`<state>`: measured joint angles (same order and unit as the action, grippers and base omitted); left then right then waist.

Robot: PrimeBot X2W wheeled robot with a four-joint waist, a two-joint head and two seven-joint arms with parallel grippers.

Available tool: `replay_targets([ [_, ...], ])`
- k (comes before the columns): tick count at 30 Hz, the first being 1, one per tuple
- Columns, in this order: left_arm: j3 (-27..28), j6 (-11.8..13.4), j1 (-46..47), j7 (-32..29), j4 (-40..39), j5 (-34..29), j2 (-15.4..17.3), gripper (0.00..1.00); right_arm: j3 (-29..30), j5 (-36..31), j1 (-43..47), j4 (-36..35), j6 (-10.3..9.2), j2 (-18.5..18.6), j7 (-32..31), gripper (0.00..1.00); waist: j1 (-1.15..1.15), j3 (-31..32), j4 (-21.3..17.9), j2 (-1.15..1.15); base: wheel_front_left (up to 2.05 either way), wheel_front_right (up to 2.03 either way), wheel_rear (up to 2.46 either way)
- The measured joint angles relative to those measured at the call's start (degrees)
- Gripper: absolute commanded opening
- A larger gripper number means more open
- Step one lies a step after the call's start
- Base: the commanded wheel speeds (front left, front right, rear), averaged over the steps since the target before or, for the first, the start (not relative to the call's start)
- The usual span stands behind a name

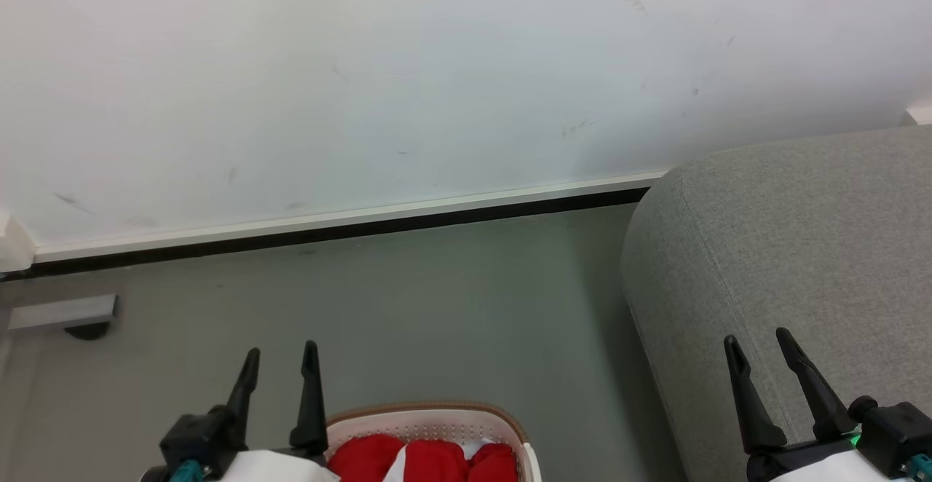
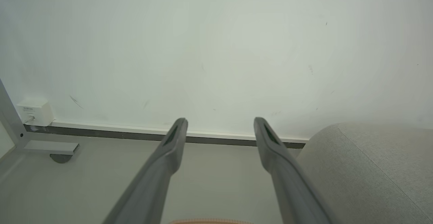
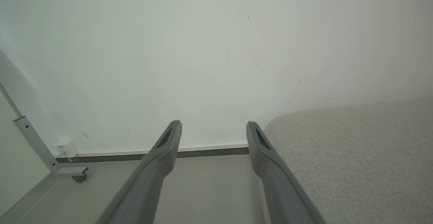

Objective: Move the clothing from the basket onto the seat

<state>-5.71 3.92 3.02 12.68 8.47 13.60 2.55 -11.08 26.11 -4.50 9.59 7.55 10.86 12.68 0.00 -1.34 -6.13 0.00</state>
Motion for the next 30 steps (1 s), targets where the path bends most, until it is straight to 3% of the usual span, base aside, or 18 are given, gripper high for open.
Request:
replay_targets([
  [22,-0.92,1.19,-0.17,2.38,-0.30,-8.70,0.11,1.00,-2.11,-6.77,-0.12,-0.30,0.00,0.80,2.30,1.00,0.00,-0.17,-0.45,0.00,0.00,0.00,0.00],
  [30,-0.91,1.25,-0.17,2.45,-0.26,-8.92,0.12,1.00,-2.04,-7.00,-0.15,-0.30,0.00,0.70,2.36,1.00,0.00,-0.05,-0.45,0.00,0.00,0.00,0.00],
])
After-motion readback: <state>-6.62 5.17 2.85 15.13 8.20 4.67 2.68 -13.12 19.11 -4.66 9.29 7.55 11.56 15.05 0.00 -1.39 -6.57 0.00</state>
